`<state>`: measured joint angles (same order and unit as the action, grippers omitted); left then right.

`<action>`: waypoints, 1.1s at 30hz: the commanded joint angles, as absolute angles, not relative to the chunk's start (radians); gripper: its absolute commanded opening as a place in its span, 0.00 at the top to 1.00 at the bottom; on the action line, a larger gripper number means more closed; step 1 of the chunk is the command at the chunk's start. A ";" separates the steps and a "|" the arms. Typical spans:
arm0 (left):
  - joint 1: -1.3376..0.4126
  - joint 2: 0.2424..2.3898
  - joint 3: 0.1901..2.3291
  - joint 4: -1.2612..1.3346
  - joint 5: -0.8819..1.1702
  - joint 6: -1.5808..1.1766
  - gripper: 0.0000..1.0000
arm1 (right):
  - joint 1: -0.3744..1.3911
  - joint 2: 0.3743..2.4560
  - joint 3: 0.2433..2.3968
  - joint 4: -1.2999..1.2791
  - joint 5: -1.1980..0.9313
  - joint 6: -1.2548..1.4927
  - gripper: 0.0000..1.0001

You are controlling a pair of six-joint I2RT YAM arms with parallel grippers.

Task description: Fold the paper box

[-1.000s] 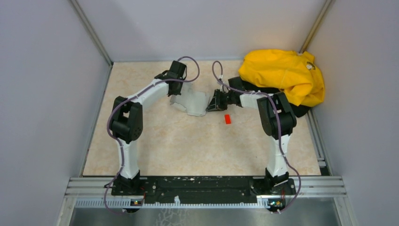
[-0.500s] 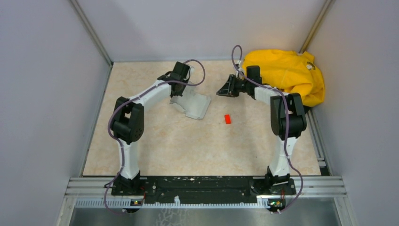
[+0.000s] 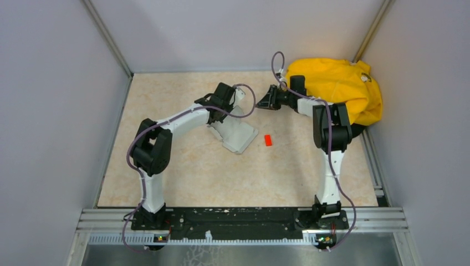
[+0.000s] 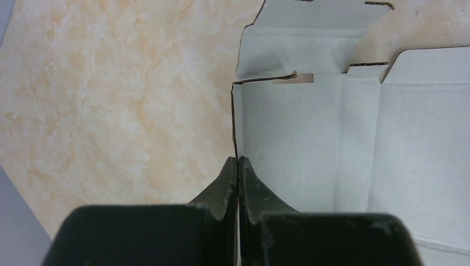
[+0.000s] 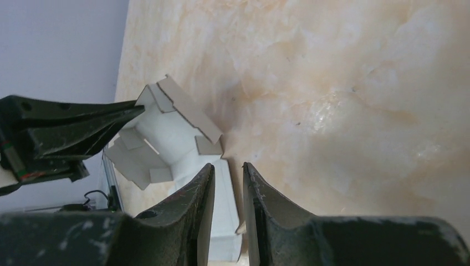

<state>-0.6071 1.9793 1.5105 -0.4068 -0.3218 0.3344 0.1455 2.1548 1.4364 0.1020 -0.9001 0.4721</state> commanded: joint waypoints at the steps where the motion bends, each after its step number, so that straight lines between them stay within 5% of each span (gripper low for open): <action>1: -0.650 1.924 1.462 -0.350 -0.340 0.395 1.00 | 0.143 2.225 1.523 0.184 -0.959 0.468 0.74; 33: -0.781 1.872 1.316 -0.197 -0.487 0.506 1.00 | 0.215 2.296 1.419 0.446 -1.136 0.436 0.71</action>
